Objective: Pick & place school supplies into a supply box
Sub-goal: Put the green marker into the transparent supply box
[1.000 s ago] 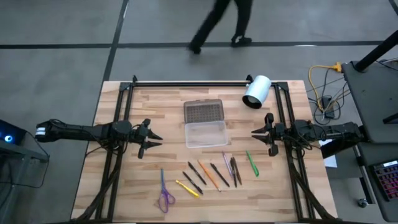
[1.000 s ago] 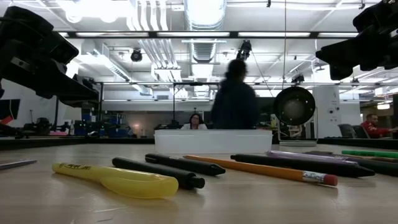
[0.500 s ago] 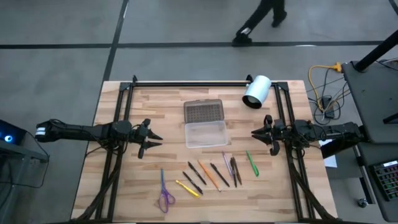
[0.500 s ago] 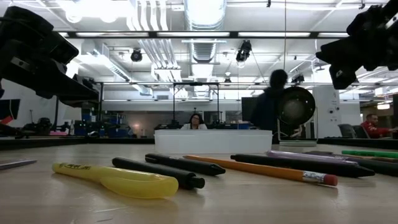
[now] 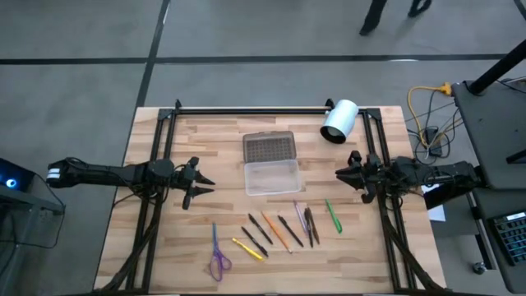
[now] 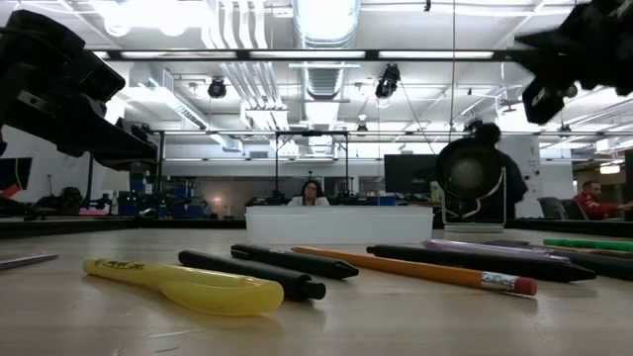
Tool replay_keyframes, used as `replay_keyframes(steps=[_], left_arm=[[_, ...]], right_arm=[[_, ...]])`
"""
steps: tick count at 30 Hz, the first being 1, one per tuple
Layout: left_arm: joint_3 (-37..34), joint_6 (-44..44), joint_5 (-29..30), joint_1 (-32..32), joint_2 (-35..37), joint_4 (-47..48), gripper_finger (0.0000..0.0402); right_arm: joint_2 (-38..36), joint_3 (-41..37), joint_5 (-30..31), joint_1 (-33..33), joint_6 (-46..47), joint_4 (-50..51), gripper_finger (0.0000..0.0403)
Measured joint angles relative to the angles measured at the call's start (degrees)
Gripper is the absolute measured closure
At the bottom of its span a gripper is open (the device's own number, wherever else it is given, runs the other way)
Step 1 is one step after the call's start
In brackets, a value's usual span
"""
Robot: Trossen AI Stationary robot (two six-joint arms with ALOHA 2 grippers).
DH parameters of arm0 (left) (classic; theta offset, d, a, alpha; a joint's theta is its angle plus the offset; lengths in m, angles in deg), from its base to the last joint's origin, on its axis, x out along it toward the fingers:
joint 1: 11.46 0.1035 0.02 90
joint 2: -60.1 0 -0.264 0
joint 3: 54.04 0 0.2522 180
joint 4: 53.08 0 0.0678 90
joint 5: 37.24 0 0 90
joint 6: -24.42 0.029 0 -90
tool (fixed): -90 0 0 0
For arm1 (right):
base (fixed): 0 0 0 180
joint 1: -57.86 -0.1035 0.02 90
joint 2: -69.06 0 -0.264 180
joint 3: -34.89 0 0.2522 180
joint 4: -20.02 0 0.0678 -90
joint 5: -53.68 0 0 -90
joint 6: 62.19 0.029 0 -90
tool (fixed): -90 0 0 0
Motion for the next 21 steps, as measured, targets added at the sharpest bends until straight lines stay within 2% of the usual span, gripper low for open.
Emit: replay_keyframes(steps=[4, 8, 14, 21], left_arm=[[0.0, 0.0, 0.0, 0.0, 0.0, 0.0, 0.0302], [0.0, 0.0, 0.0, 0.0, 0.0, 0.0, 0.0302], [0.0, 0.0, 0.0, 0.0, 0.0, 0.0, 0.0302], [0.0, 0.0, 0.0, 0.0, 0.0, 0.0, 0.0302]], right_arm=[[0.0, 3.6, -6.2, 0.0, -2.5, -1.9, 0.0335], [0.8, 9.4, -9.7, 0.0, -4.2, 0.3, 0.0335], [4.1, 17.8, -8.8, 0.0, -5.7, 9.5, 0.0335], [9.1, 22.8, -8.7, 0.0, -6.7, 10.4, 0.0335]])
